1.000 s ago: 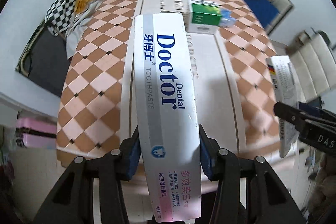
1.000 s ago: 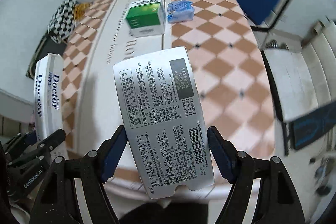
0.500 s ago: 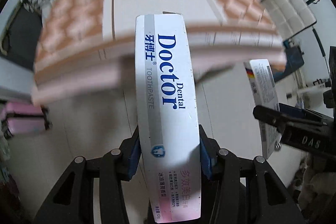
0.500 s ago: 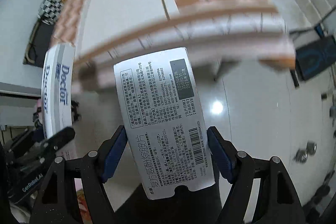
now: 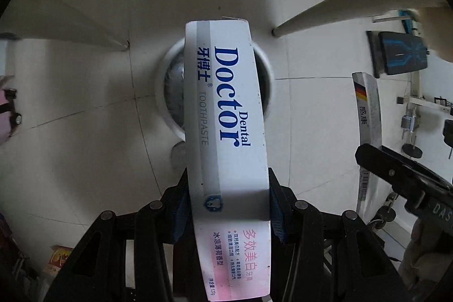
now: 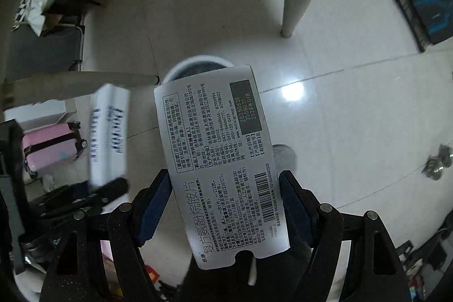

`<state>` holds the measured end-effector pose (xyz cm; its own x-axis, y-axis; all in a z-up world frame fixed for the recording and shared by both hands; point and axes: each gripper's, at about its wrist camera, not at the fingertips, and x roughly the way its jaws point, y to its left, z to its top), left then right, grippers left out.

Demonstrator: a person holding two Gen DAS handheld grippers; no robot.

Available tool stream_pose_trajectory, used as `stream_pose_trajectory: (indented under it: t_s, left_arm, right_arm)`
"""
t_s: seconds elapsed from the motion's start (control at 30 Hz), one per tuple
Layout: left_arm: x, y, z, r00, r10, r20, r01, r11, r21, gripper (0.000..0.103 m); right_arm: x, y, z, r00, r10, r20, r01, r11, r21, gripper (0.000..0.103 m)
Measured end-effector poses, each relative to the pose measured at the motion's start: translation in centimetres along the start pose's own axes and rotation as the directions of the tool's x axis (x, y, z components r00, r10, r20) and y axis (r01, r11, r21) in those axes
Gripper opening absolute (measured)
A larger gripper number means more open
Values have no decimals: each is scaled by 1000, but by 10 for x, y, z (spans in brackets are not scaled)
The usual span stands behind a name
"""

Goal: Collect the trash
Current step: 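Carry the toothpaste box and leaflet down over the bin and release both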

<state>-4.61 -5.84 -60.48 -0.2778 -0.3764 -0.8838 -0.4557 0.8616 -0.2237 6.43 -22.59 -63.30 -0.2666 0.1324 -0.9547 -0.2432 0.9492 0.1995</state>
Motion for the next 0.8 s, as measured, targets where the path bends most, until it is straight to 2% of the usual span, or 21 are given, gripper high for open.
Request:
stream_pose_trajectory:
  t_s: [0.03,0.07,0.17,0.3,0.37,0.43,0.47,0.53,0.57,0.6,0.7,0.8]
  left_arm:
    - [14,0,10,1000,0,21,0,1000,6,45]
    - [25,0,19,996,-8,88,6,1000,18,45]
    - [56,1,42,997,3,75,-4,1000,12,46]
    - [77,10,67,998,-24,64,26,999,-31,47]
    - [83,20,70,997,-54,63,58,996,-69,52]
    - [83,26,67,995,-76,71,83,991,-105,76]
    - [82,32,65,993,-87,82,96,988,-122,81]
    - [76,40,58,990,-92,107,108,982,-155,88]
    - [69,40,54,990,-78,121,98,982,-164,88]
    - [62,49,49,989,-63,134,85,982,-168,90]
    - [42,63,32,982,12,187,19,986,-164,97]
    - [28,58,16,958,114,262,-76,985,-153,97]
  right_arm:
    - [13,-3,5,1000,7,-6,-7,1000,5,79]
    - [29,-7,10,1000,18,-13,-17,1000,17,79]
    - [70,-15,22,998,44,-41,-42,998,56,79]
    - [111,-18,35,994,84,-68,-77,992,97,79]
    - [123,-19,47,992,105,-71,-97,989,109,80]
    - [133,-17,57,987,138,-77,-128,984,125,80]
    - [136,-16,59,984,161,-77,-150,980,132,80]
    - [135,-17,61,981,186,-60,-176,975,137,89]
    - [138,-13,62,979,199,-50,-191,972,134,101]
    - [136,-11,61,978,206,-42,-199,971,130,103]
    - [129,0,55,986,163,-31,-160,984,84,103]
    - [116,8,47,995,95,-21,-94,995,37,103]
